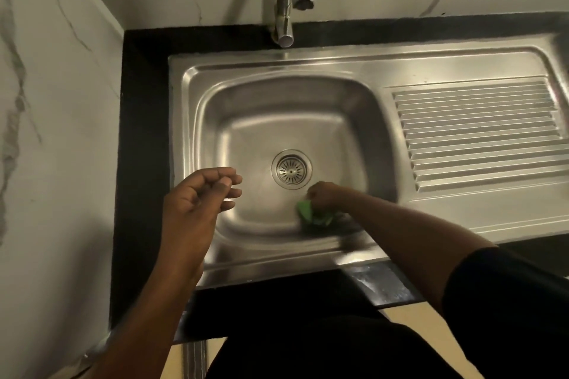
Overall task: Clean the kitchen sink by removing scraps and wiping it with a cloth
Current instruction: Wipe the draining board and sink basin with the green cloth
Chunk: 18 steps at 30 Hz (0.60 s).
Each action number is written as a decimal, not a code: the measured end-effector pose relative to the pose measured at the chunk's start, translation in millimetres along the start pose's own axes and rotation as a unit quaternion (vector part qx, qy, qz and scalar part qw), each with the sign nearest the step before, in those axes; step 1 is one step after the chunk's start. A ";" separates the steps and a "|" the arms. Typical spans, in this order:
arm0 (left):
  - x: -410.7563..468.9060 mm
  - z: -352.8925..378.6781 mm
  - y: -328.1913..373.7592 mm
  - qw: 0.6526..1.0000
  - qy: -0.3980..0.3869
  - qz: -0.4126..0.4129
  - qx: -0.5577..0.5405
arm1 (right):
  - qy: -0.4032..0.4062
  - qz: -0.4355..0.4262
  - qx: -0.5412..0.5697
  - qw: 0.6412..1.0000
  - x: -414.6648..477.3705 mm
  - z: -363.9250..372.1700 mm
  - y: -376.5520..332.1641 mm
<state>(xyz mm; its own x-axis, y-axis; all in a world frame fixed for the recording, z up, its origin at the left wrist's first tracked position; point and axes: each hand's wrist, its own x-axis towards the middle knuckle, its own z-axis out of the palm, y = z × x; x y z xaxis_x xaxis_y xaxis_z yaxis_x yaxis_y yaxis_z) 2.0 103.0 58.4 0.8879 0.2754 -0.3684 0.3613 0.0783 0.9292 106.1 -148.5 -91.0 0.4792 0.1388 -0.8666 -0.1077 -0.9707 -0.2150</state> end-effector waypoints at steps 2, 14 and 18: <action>0.7 3.1 3.4 1.000 -0.010 0.006 0.002 | 0.012 -0.012 0.175 0.985 -12.3 -4.0 -1.6; 1.4 63.0 7.5 0.996 -0.072 -0.004 0.049 | -0.124 -0.188 0.745 0.627 -127.8 -36.1 24.2; -8.3 99.1 10.5 0.991 -0.115 0.008 0.074 | -0.134 -0.219 0.765 0.591 -156.2 -36.0 36.2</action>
<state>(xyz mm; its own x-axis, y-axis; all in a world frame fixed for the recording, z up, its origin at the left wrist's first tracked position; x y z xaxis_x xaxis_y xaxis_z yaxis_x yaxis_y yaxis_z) 26.6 6.6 68.3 0.9289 0.0477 -0.3671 0.3698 -0.0707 0.9264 58.7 -212.3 52.8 0.6190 0.5364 -0.5737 -0.7847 0.4538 -0.4223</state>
